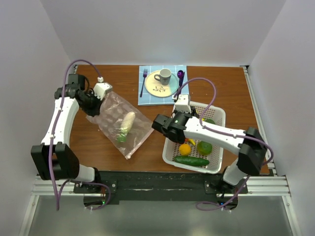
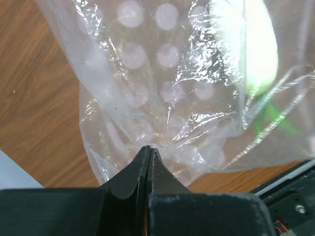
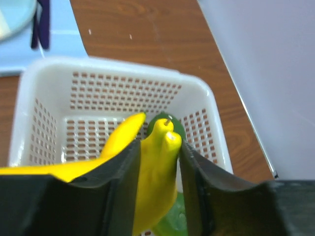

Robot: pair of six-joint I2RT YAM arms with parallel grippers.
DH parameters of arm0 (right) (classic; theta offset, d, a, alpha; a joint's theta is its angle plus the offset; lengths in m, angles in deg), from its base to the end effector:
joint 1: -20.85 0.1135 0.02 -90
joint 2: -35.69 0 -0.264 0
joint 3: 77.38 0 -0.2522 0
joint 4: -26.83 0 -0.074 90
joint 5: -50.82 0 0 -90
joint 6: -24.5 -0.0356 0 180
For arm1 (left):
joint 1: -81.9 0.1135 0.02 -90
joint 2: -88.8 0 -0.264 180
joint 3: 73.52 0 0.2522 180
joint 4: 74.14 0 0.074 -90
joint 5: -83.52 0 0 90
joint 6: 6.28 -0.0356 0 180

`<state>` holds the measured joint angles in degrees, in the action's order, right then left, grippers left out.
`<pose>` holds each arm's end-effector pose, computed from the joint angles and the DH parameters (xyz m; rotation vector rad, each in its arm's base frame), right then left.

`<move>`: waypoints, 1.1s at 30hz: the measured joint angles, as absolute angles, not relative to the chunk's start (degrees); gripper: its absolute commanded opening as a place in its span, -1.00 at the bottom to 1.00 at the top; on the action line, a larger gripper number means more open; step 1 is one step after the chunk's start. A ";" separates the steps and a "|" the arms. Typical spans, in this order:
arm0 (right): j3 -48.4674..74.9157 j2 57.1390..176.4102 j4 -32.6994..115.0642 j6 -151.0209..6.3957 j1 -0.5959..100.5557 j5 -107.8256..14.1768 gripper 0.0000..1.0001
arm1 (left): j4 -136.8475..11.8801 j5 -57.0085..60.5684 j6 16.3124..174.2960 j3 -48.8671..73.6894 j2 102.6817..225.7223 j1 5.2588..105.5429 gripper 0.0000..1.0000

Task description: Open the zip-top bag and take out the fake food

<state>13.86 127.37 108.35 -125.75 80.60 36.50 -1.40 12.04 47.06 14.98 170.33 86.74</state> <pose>0.1747 0.2311 0.2821 0.0786 1.8669 -0.6467 0.2756 0.0120 0.3070 0.8089 2.5022 -0.2008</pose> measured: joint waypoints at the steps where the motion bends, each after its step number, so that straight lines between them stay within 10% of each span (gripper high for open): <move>1: 14.40 128.53 110.21 -128.89 80.58 35.80 0.53 | -0.66 12.87 47.06 15.38 169.61 86.70 -1.00; 4: 14.73 130.43 113.60 -134.49 80.64 33.65 0.97 | 1.55 13.75 47.06 14.63 169.00 86.70 -1.00; 16: 8.11 124.60 115.15 -124.68 82.46 31.47 0.69 | -4.85 3.50 47.28 1.96 169.37 86.70 -1.00; 19: 7.85 120.60 109.80 -117.40 85.30 29.52 0.48 | -8.79 -1.20 47.61 -0.58 170.38 86.70 -0.67; 24: 13.73 113.65 89.30 -103.10 91.20 18.03 0.29 | -13.27 -7.41 48.26 -3.25 172.43 86.70 0.97; 33: 22.27 124.86 69.25 -97.38 91.61 0.78 0.21 | -4.83 -6.54 47.41 10.02 171.54 86.98 0.99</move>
<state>22.27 124.86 69.25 -97.38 91.61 0.78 -4.83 -6.54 47.41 10.02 171.54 86.98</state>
